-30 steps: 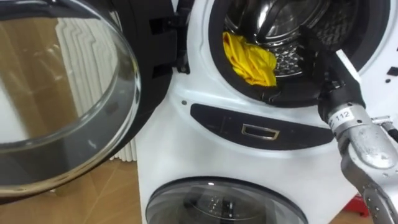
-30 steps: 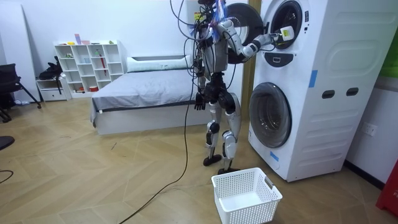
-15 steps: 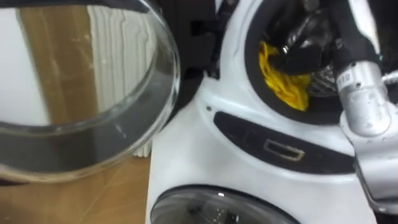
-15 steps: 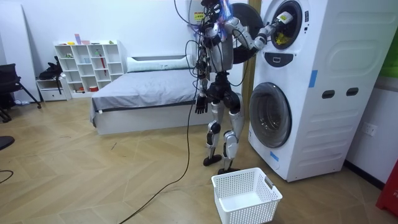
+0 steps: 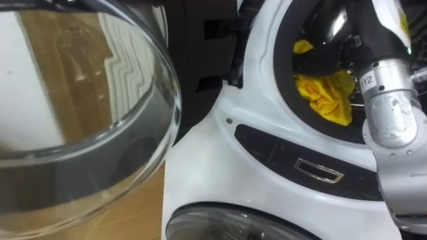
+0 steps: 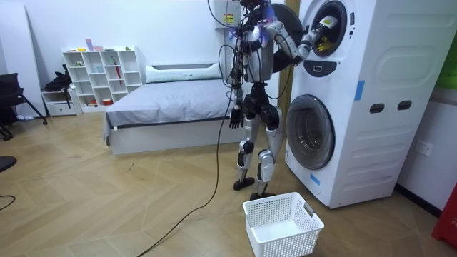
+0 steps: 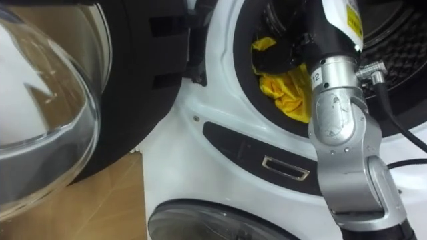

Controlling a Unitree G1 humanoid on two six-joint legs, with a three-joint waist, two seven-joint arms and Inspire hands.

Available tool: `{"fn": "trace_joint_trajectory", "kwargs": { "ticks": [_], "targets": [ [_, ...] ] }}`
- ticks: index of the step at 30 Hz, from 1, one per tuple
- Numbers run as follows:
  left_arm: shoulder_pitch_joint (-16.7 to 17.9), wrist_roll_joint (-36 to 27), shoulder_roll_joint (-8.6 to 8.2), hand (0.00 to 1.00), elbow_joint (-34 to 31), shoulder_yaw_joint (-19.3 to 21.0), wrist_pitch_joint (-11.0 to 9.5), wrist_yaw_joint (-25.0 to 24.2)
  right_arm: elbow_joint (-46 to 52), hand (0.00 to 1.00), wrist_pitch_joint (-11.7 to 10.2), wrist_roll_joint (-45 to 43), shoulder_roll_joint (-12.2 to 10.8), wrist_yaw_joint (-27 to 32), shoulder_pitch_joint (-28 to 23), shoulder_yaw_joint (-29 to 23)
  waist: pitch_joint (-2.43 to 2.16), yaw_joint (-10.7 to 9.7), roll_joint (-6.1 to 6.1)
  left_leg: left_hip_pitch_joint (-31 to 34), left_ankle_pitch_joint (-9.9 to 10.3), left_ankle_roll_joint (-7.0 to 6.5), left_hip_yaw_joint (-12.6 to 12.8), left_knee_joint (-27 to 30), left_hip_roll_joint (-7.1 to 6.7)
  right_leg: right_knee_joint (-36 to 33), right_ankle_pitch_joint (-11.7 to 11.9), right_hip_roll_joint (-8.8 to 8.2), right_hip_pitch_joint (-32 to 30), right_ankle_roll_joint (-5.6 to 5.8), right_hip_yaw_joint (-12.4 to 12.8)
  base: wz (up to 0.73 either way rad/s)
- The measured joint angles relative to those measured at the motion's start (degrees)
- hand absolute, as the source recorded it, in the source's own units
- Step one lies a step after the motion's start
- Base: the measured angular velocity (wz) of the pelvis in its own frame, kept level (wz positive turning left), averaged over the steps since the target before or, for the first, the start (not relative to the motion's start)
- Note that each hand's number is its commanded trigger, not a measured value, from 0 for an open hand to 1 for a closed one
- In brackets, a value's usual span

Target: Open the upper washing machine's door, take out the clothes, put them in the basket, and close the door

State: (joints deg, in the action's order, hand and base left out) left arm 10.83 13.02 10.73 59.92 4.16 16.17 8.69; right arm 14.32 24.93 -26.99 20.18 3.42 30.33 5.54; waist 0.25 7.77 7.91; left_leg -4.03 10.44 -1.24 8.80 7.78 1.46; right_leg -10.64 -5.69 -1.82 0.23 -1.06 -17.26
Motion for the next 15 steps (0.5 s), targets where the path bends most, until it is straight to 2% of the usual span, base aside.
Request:
{"fn": "trace_joint_trajectory", "kwargs": {
  "ticks": [5, 7, 9, 13, 15],
  "targets": [
    [0.5, 0.2, 0.02, 0.00, 0.3, 0.0, 0.2, 0.9, -0.6, 0.00, 0.0, 3.5, 0.1, -1.1, 0.0, -0.3, 0.03, -0.3, -0.11, -0.1, 0.0, 0.00, 0.0, 0.0, 0.24, 0.1, 0.0, -0.01, 0.3, 0.00, 0.0, 0.01],
    [0.8, 0.1, 0.02, 0.00, 0.3, 0.0, 0.2, 0.9, -1.8, 0.00, -0.6, 5.6, 0.1, -1.2, 0.0, -0.6, 0.04, -1.3, -0.14, -0.3, 0.0, 0.00, -0.4, 0.1, 0.20, 0.1, 0.0, -0.08, 0.6, 0.00, -0.1, 0.11],
    [1.3, 0.1, 0.02, 0.00, 0.3, 0.2, 0.1, 0.8, -4.9, 0.00, -1.3, 13.1, 1.0, -1.7, 0.0, -2.8, 0.00, -1.8, -0.10, -0.6, 0.0, -0.03, -0.9, 0.1, 0.17, 0.1, -0.2, -0.15, 1.1, 0.24, 0.1, 0.11],
    [2.3, 0.3, -0.03, 0.00, 0.2, 1.1, 0.2, 0.8, -6.9, 0.00, -1.4, 18.4, 1.2, -1.9, -0.2, -4.8, 0.02, -2.7, -0.14, -0.6, 0.0, -0.03, -0.9, 0.2, 0.18, 0.1, -0.2, -0.14, 1.2, 0.24, 0.0, 0.00],
    [3.2, 0.3, -0.23, 0.00, -0.8, 1.3, 0.7, 0.8, -7.2, 0.00, -2.5, 22.4, 1.2, -2.0, -2.3, -6.4, -0.08, -3.0, -0.26, -0.7, 0.0, -0.02, -0.9, 0.6, 0.24, 0.1, -0.2, -0.10, 1.3, 0.24, 0.0, 0.02]
  ]
}}
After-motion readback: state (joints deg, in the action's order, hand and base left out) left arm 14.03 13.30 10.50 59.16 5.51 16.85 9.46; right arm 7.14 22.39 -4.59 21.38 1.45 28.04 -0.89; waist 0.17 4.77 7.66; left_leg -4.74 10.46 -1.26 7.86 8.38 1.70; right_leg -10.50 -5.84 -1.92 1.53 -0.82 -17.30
